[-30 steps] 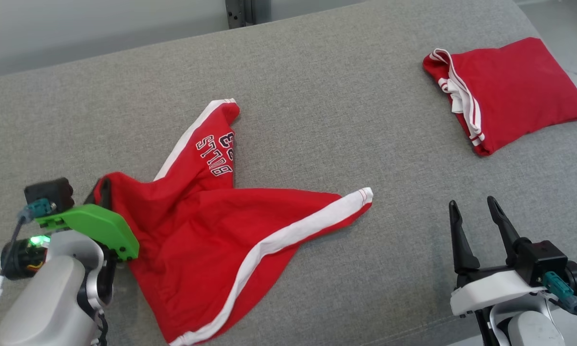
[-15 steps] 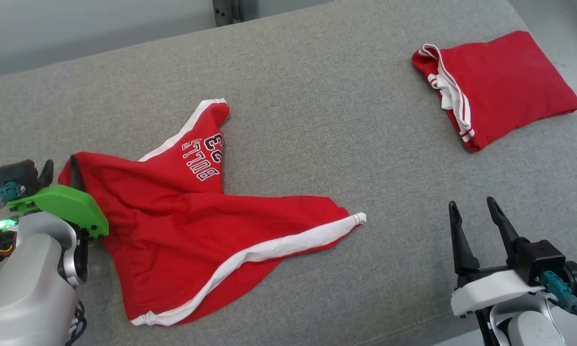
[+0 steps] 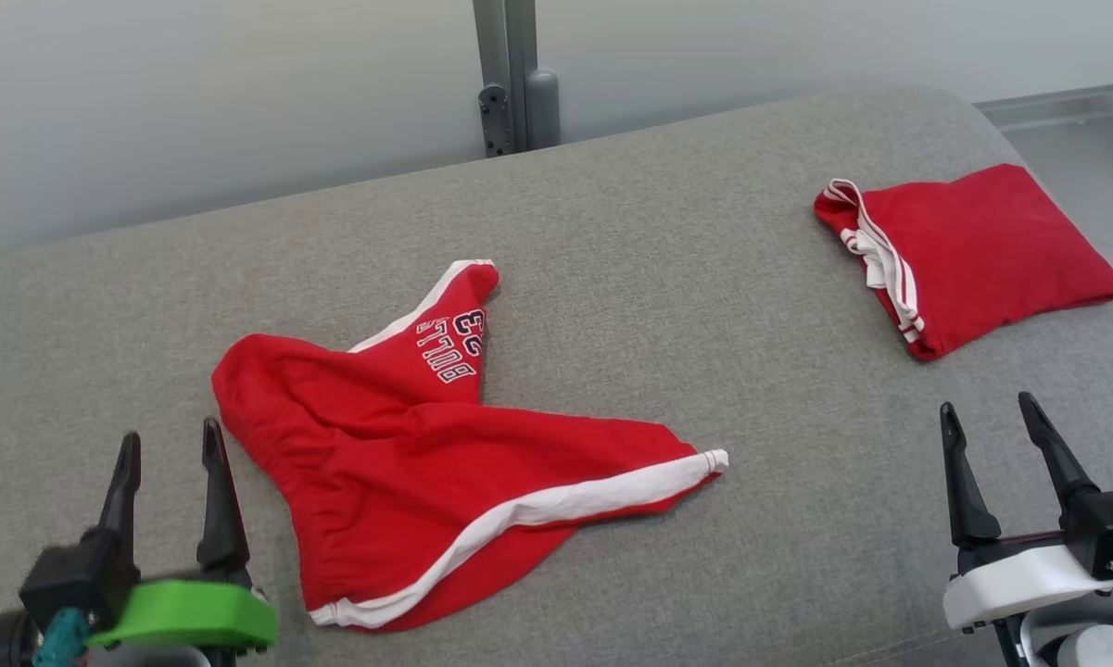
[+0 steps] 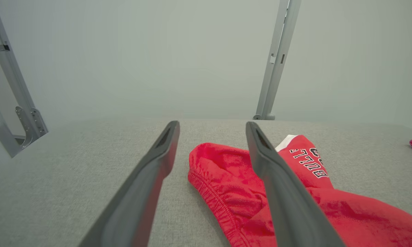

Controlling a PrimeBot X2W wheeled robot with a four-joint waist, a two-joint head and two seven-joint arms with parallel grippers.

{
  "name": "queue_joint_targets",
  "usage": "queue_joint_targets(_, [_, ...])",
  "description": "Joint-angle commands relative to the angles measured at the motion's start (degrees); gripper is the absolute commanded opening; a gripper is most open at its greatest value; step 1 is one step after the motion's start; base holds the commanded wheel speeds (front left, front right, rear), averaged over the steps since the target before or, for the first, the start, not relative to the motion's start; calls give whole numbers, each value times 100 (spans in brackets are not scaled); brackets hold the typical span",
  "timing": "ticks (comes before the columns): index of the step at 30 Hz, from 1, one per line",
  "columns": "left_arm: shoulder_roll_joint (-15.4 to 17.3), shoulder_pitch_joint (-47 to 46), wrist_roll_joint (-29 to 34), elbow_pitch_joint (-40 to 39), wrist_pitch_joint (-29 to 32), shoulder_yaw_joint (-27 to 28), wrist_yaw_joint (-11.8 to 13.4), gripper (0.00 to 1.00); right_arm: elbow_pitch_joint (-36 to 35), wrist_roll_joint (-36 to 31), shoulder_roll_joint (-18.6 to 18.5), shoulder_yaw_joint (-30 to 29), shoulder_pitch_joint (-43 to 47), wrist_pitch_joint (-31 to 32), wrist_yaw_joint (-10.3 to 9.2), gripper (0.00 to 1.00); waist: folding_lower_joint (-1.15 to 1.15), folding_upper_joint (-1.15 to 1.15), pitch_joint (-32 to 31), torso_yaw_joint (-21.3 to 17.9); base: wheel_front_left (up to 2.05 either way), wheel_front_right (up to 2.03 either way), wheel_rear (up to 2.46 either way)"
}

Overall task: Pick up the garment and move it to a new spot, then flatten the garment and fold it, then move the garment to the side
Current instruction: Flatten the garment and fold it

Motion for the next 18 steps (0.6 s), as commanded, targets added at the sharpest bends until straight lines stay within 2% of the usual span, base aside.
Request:
queue_joint_targets(1, [-93, 382, 140, -115, -13, 105, -94, 100, -33, 19, -20, -53, 35, 3, -7, 100, 0, 0, -255, 267, 0, 0, 0])
queue_joint_targets(9, [-705, 1419, 765, -437, -15, 624, -760, 100, 78, 65, 125, -137, 154, 3, -7, 100, 0, 0, -411, 412, 0, 0, 0])
queue_joint_targets(13, [-916, 1548, 1028, -367, -14, 836, -1146, 100, 227, 96, 215, -88, 285, 3, -7, 100, 0, 0, -472, 511, 0, 0, 0])
queue_joint_targets(18, [-1103, 1395, 1209, -314, -14, 1110, -1382, 100, 360, 108, 301, 123, 382, 3, -7, 100, 0, 0, -495, 576, 0, 0, 0])
